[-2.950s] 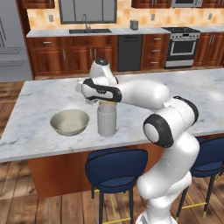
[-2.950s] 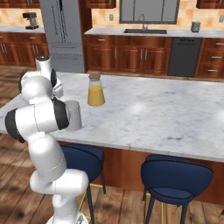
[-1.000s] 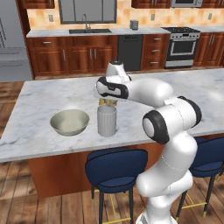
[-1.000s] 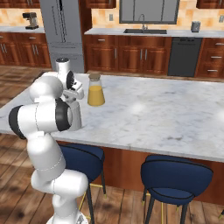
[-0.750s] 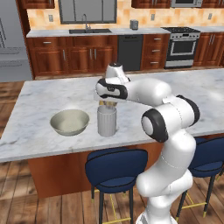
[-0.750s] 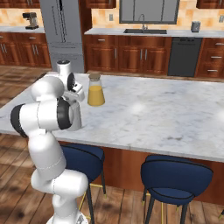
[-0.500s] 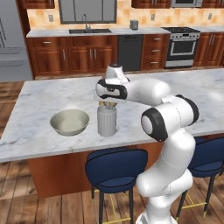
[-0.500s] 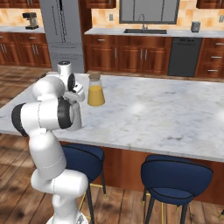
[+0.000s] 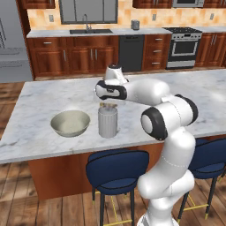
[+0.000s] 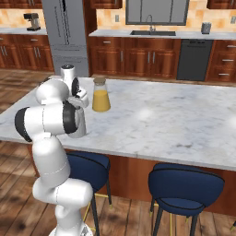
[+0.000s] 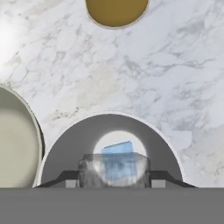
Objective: There are two ice cubes in the ice bowl. Place both ice cubes in the glass cup.
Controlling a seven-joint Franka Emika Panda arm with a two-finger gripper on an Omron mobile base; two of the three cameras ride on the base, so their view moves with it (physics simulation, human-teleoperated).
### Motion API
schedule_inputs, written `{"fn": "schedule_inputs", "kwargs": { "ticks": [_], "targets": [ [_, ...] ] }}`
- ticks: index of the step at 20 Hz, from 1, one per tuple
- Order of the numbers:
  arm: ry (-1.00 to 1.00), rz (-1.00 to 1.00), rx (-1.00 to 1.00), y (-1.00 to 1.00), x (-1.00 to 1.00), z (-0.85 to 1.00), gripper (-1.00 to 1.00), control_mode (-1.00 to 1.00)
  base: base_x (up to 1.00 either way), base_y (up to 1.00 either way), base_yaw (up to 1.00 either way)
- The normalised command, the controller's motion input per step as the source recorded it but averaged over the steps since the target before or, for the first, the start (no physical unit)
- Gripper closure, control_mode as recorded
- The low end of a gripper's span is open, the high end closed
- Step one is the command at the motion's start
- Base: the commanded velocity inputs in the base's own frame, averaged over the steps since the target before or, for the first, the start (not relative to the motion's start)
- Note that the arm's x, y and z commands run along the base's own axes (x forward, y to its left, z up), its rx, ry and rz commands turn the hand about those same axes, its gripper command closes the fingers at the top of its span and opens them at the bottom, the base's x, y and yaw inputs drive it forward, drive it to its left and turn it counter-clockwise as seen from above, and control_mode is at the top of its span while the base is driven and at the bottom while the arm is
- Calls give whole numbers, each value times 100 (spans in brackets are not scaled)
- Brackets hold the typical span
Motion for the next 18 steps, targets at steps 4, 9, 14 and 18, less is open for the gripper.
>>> {"fn": "schedule_inputs", "kwargs": {
  "ticks": [4, 9, 14, 18],
  "targets": [
    [4, 0, 0, 11, 0, -13, 100, -100, 0, 0, 0],
    [0, 0, 0, 0, 5, -2, -100, -100, 0, 0, 0],
    [0, 0, 0, 0, 8, 13, -100, -100, 0, 0, 0],
    [0, 0, 0, 1, 0, 34, -100, -100, 0, 0, 0]
  ]
}}
